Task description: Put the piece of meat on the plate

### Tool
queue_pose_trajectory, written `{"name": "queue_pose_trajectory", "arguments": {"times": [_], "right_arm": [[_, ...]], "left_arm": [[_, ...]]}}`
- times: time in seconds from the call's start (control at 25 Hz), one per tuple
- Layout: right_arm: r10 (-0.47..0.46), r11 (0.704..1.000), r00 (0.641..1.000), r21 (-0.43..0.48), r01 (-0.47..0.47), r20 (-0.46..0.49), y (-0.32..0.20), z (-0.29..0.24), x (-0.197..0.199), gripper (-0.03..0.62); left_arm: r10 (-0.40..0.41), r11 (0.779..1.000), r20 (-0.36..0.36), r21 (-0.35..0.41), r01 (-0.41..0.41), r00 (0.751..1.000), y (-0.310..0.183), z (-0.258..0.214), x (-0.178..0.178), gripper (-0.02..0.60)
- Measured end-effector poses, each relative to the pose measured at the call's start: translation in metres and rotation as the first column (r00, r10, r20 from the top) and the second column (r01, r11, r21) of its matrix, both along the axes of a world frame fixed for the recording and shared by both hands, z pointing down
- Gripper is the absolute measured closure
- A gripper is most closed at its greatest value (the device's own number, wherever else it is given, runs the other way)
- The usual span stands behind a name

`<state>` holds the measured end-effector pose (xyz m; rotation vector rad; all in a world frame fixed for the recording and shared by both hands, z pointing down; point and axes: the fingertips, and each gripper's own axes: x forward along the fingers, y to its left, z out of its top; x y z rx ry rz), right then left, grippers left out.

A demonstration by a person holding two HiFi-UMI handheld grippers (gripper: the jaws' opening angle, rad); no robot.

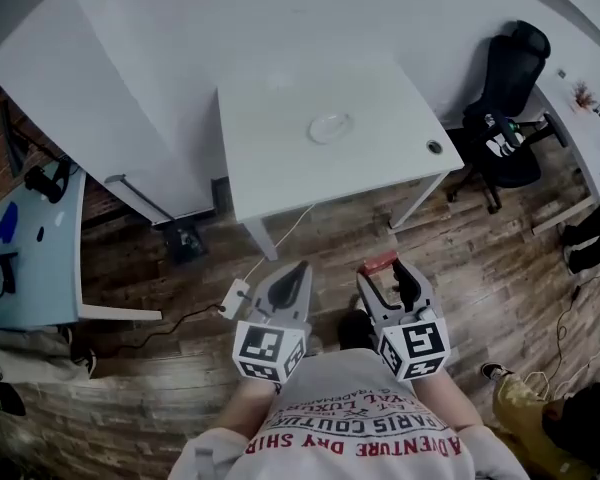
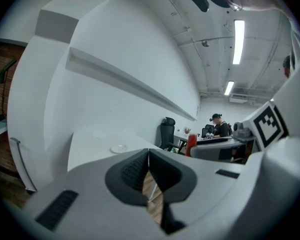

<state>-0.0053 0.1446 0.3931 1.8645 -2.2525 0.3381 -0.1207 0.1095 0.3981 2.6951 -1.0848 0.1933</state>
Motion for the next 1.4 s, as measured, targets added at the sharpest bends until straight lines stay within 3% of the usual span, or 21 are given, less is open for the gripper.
{"name": "queue_pose_trajectory", "arguments": {"times": [0.36,1.0,1.4], "right_arm": [[-0.065,0.998,0.998,-0.003,0.065,0.016,-0.116,0.009,0.034,0.322],[-0.233,0.972,0.972,-0.041,0.233,0.013,-0.336,0.005,0.169,0.322],[-0.300,0.940,0.953,-0.156,0.302,0.042,-0.393,0.046,0.162,0.322]], "left_arm": [[-0.064,0.998,0.023,0.002,0.064,0.998,-0.102,0.008,0.034,0.574],[-0.222,0.975,0.043,0.010,0.222,0.974,-0.303,-0.004,0.164,0.574],[-0.300,0.949,0.082,-0.079,0.307,0.950,-0.348,0.030,0.154,0.574]]}}
